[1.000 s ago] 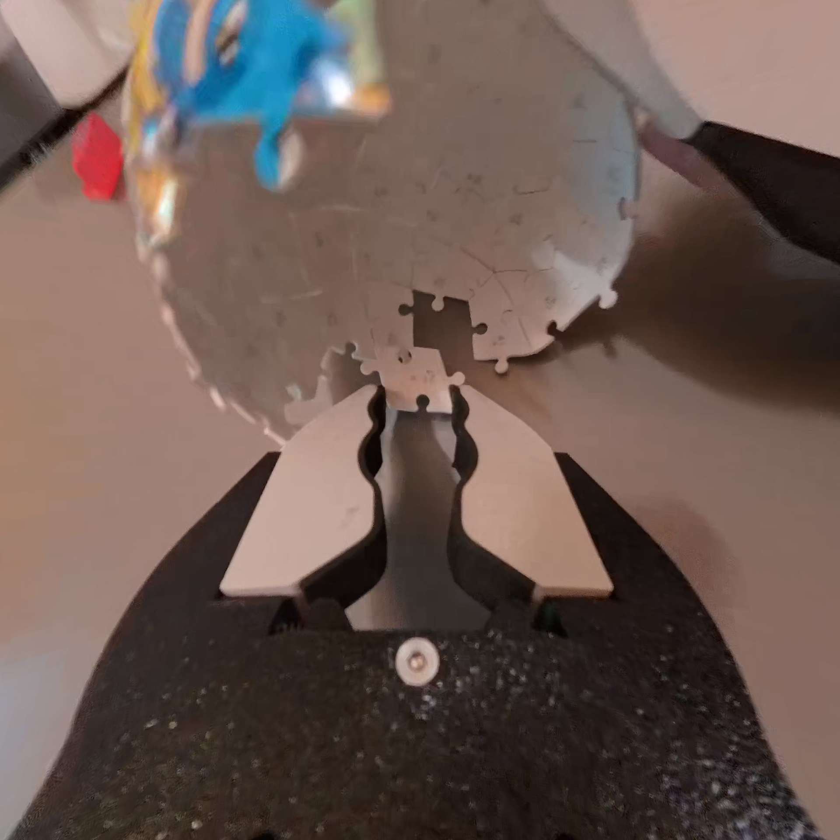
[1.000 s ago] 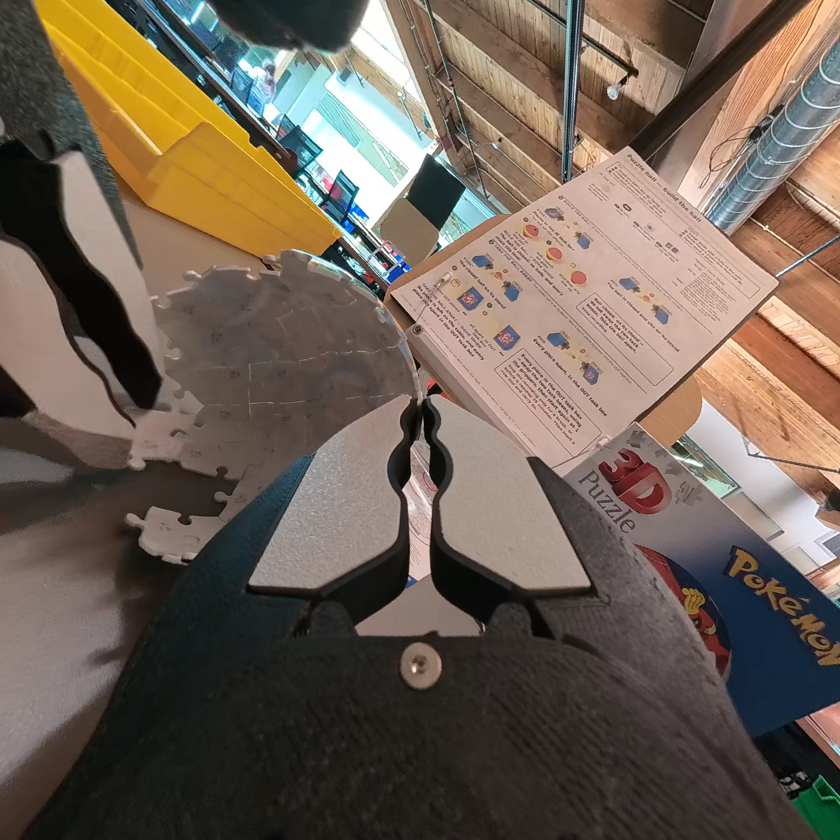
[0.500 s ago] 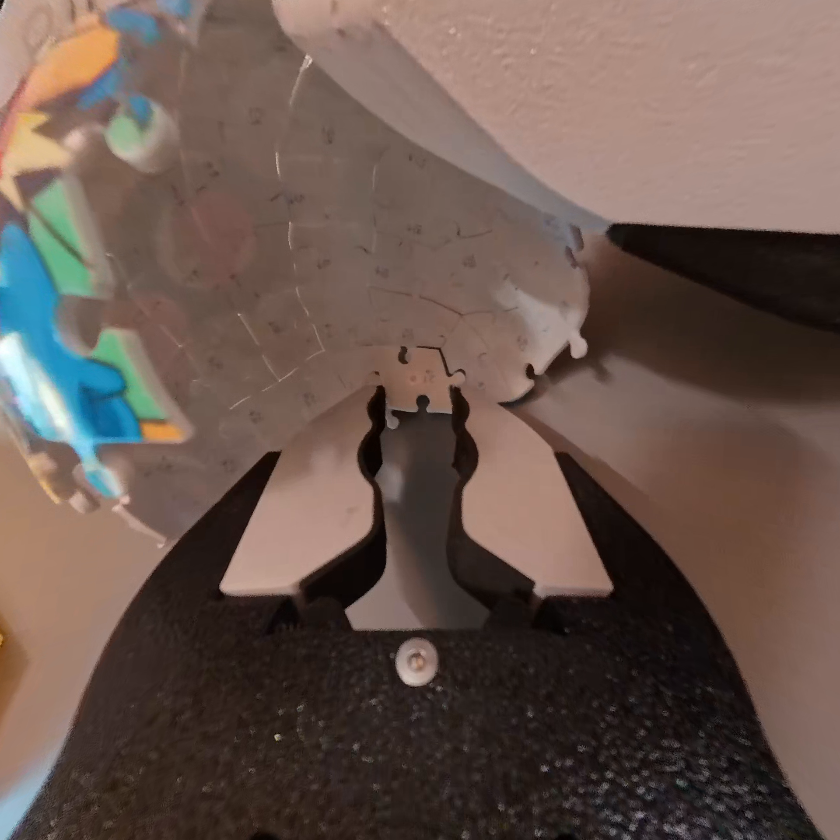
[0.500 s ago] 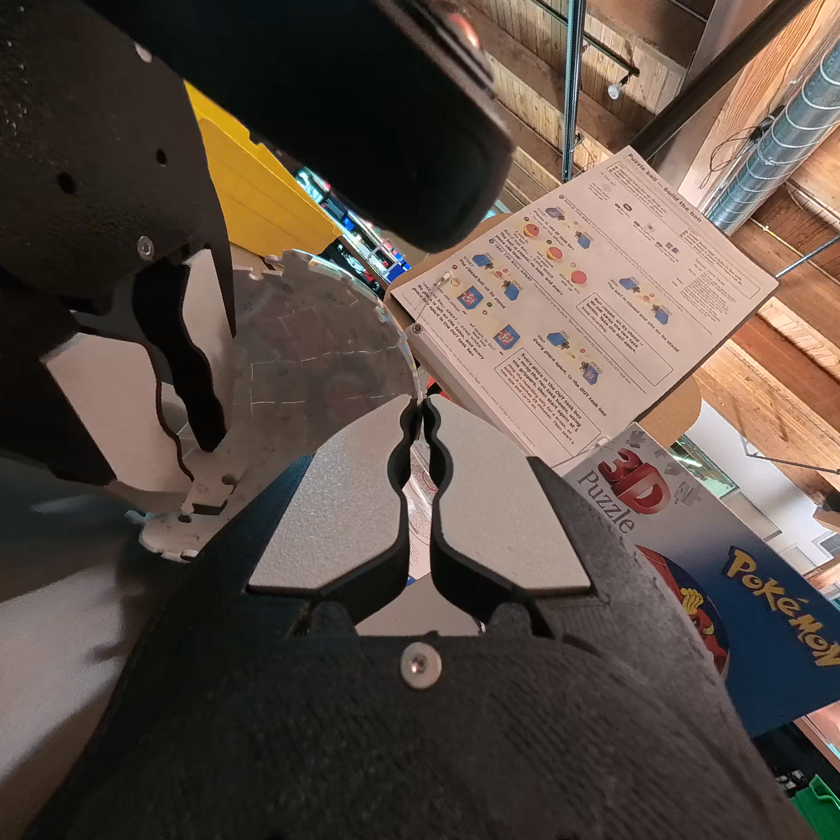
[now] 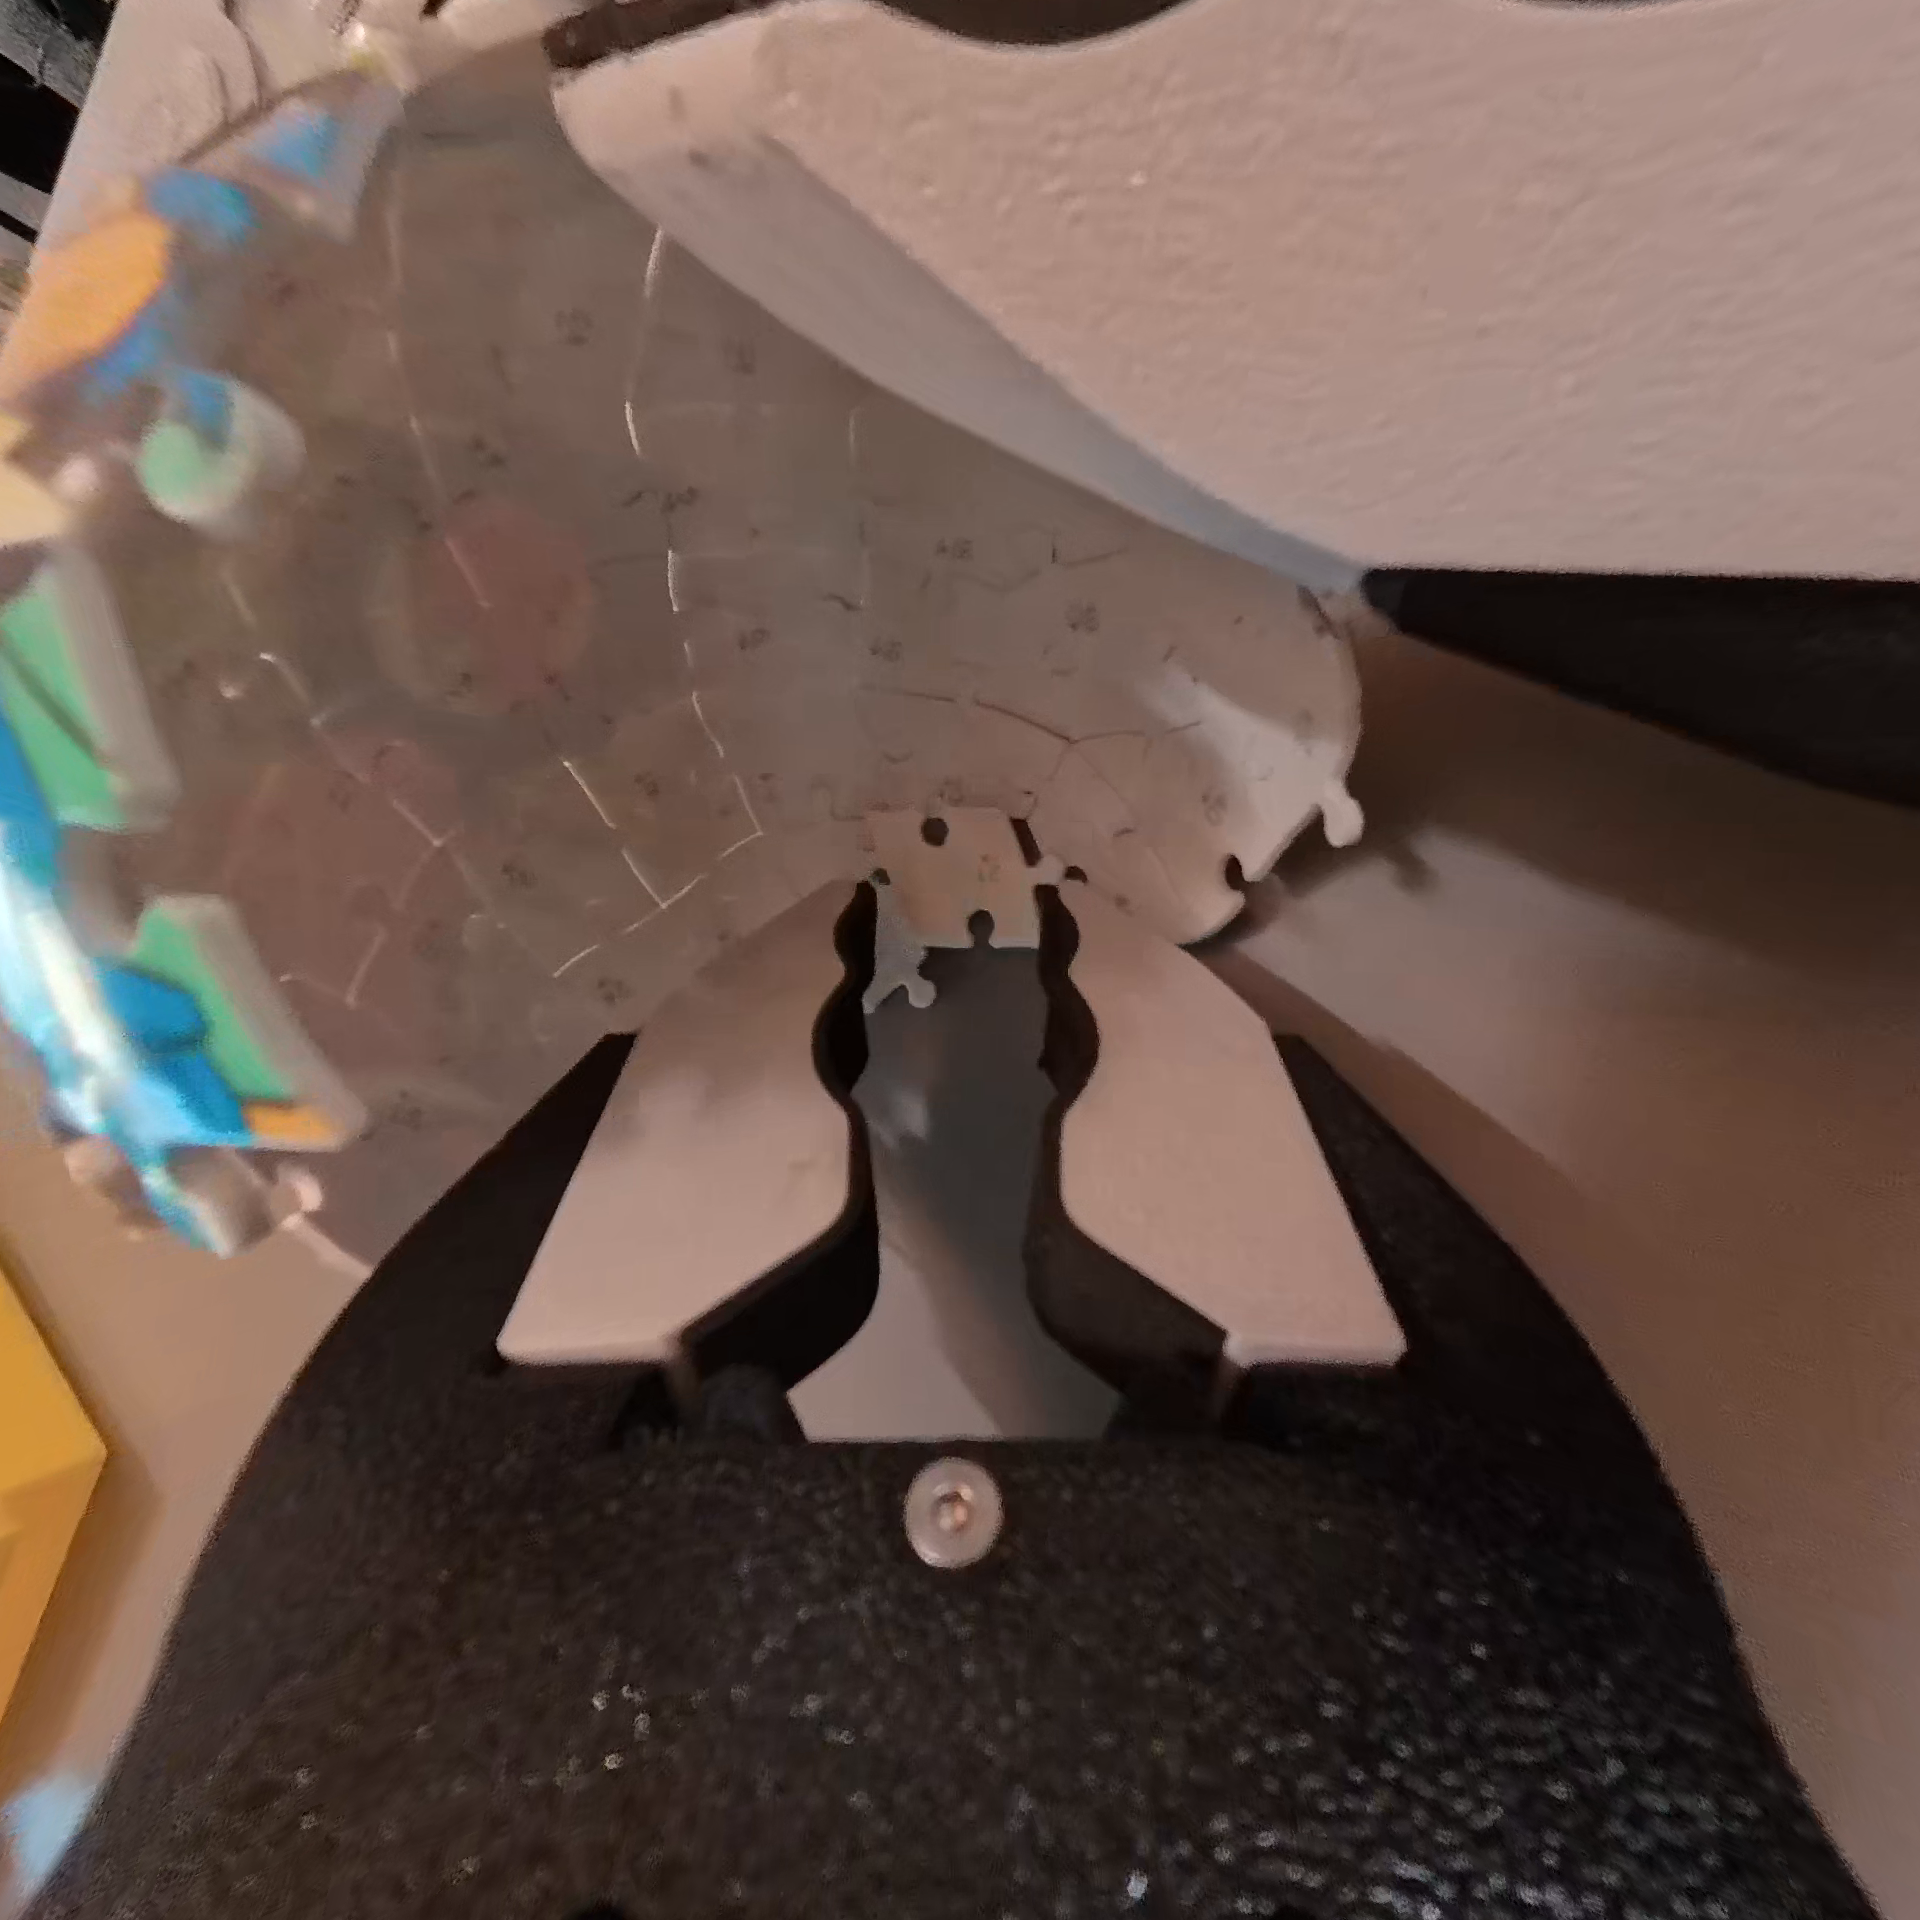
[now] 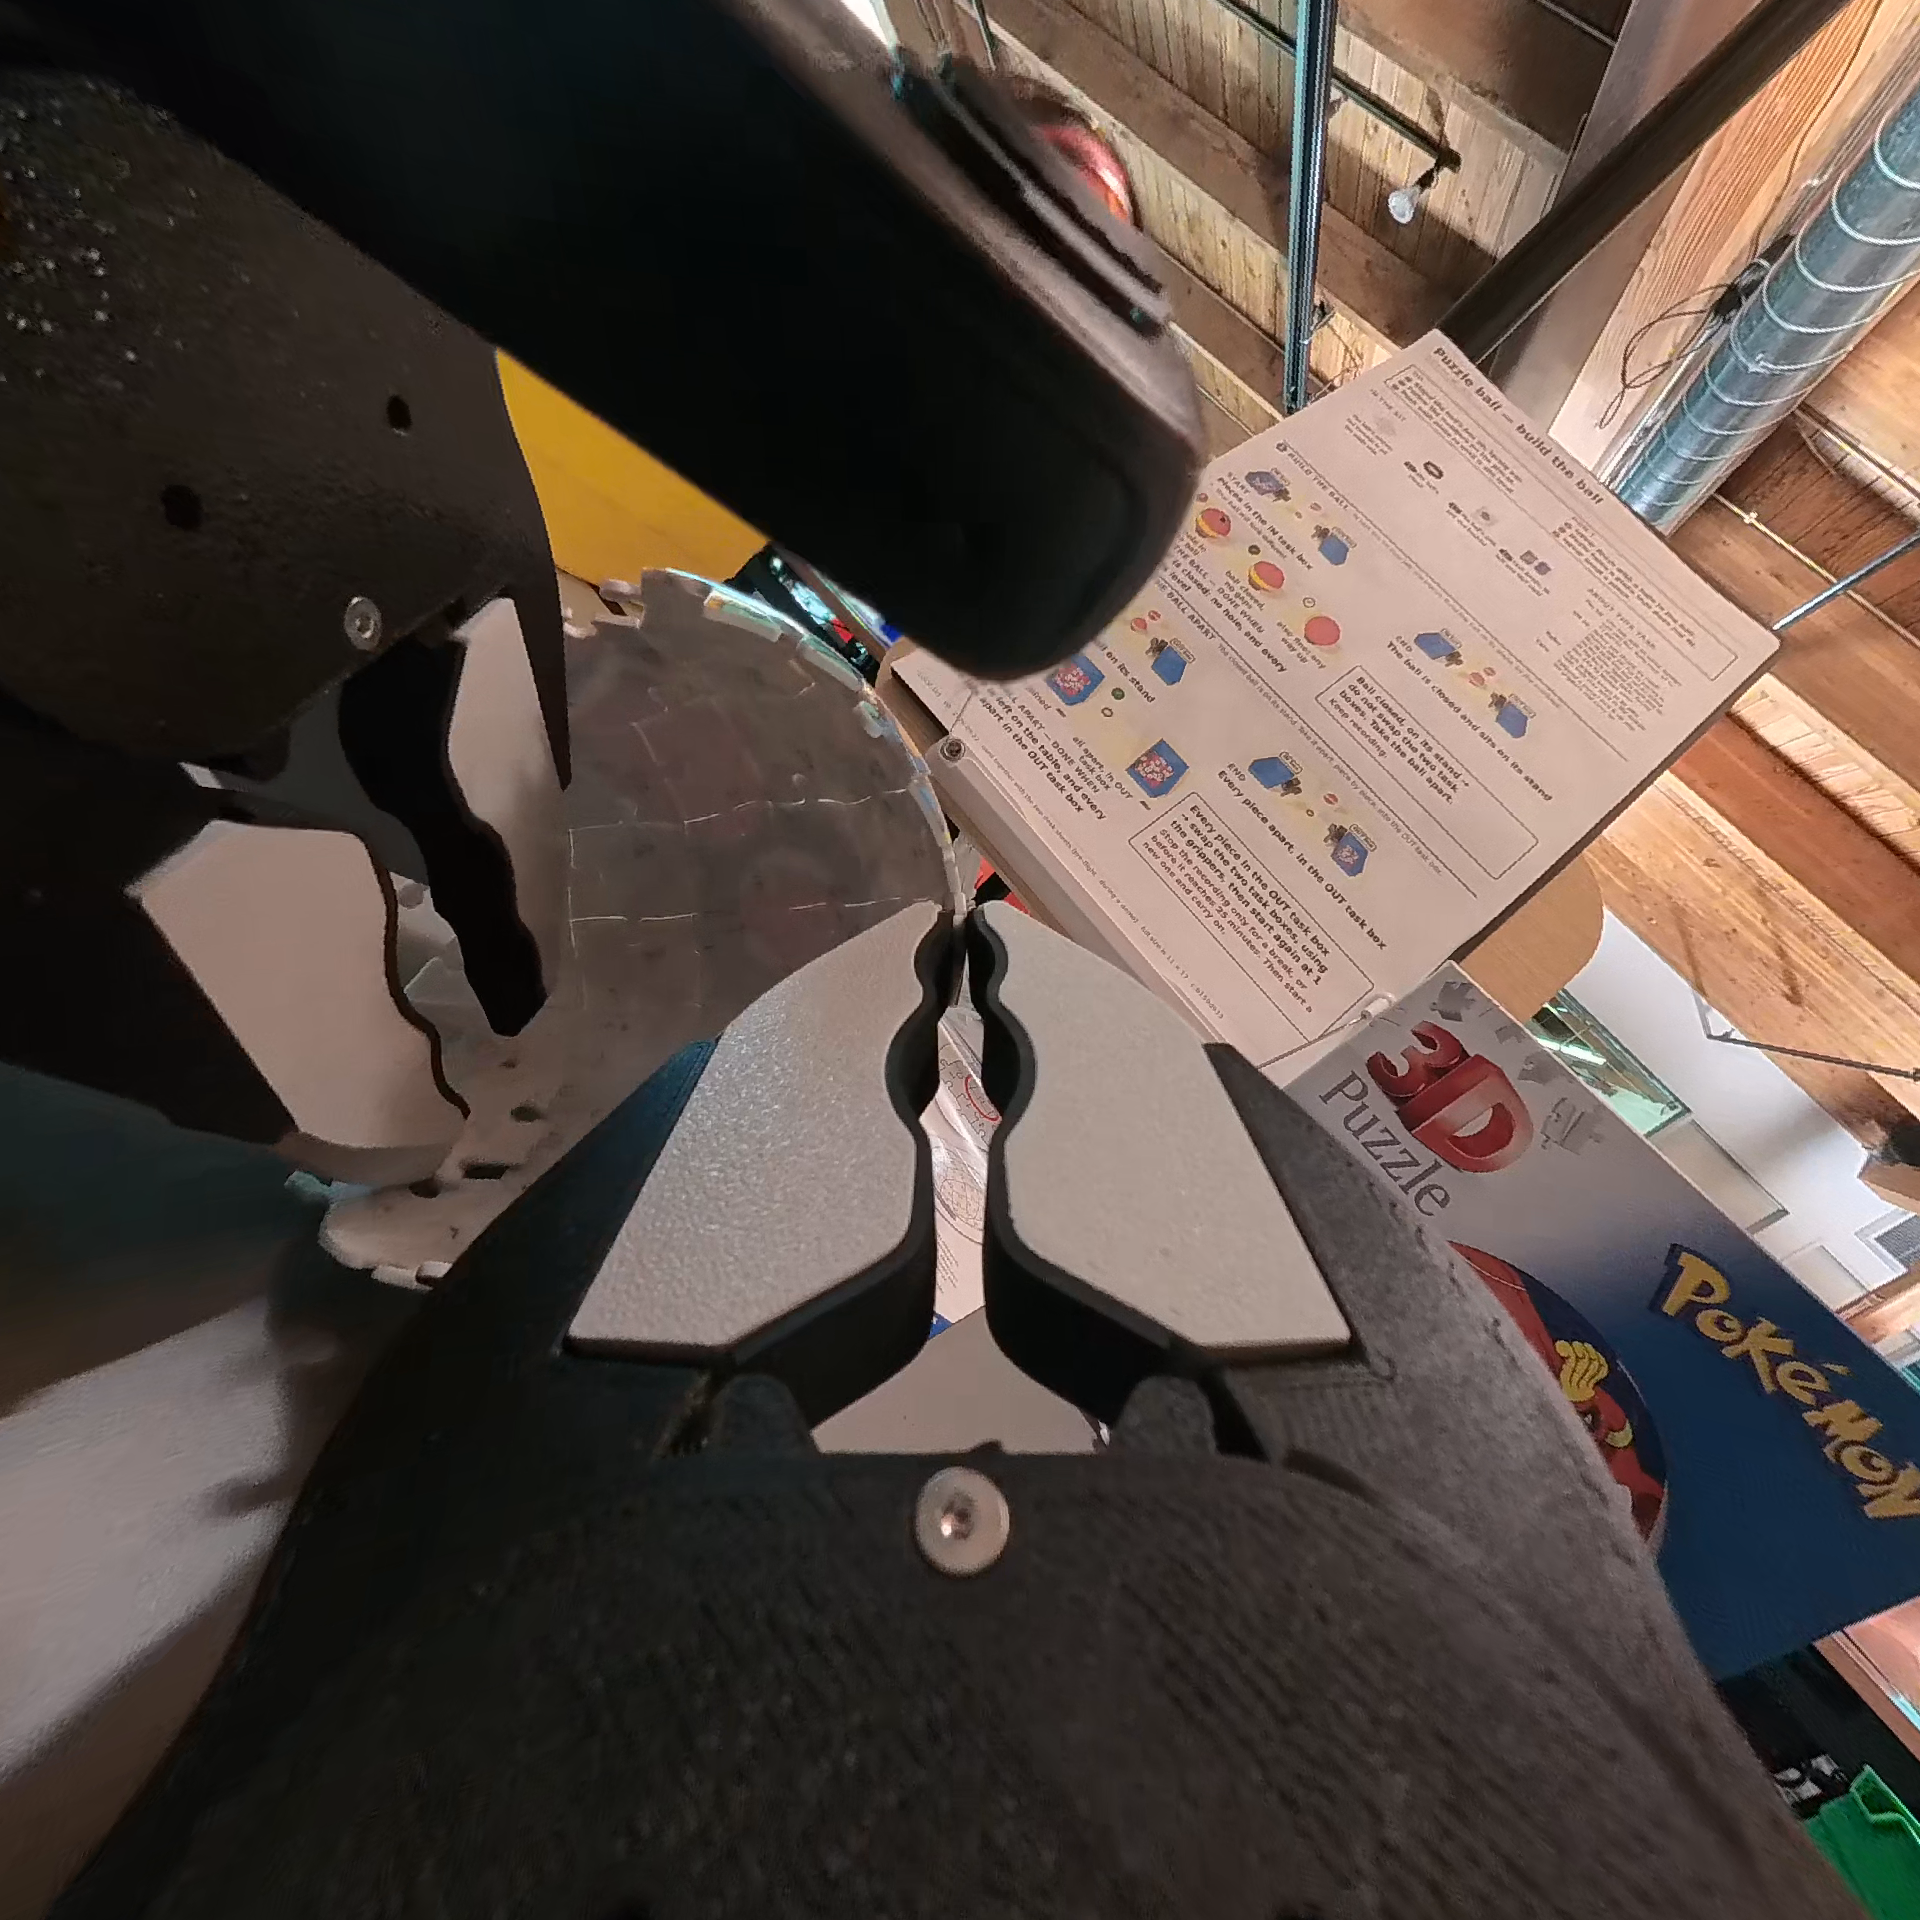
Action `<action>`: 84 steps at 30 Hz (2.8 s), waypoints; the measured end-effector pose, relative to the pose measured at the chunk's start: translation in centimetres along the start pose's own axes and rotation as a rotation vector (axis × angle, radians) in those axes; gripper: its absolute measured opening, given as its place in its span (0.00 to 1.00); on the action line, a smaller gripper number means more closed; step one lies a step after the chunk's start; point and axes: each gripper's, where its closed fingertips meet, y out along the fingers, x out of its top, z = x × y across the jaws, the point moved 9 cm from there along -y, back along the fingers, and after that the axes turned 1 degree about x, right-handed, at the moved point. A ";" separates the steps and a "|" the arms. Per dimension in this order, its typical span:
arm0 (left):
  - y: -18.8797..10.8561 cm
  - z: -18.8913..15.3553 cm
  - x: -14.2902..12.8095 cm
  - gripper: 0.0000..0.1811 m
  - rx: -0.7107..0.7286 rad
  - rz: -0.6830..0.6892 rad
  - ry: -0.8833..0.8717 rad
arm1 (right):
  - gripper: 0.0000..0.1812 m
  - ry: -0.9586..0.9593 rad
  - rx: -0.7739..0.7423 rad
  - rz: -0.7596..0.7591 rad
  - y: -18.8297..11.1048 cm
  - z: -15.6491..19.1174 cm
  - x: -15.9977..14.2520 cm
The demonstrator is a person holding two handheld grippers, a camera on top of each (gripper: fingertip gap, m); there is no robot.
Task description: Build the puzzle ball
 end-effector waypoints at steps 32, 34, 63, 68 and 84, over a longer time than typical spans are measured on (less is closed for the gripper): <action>1.1 -0.1 1.0 0.00 0.050 0.044 -0.100 | 0.01 0.025 -0.006 0.011 -0.1 0.0 -0.2; 1.0 -0.2 0.9 0.00 0.033 0.042 -0.075 | 0.01 0.026 -0.006 0.010 -0.1 0.0 -0.2; -0.8 0.4 0.7 0.00 0.098 -0.037 -0.260 | 0.01 0.025 -0.011 0.018 0.0 0.0 -0.2; 0.1 0.0 0.3 0.00 0.119 0.026 -0.214 | 0.01 0.024 -0.011 0.016 0.0 0.0 -0.2; 1.3 -1.1 1.1 0.00 0.208 0.137 -0.101 | 0.01 0.032 -0.013 0.017 0.0 -0.1 -0.2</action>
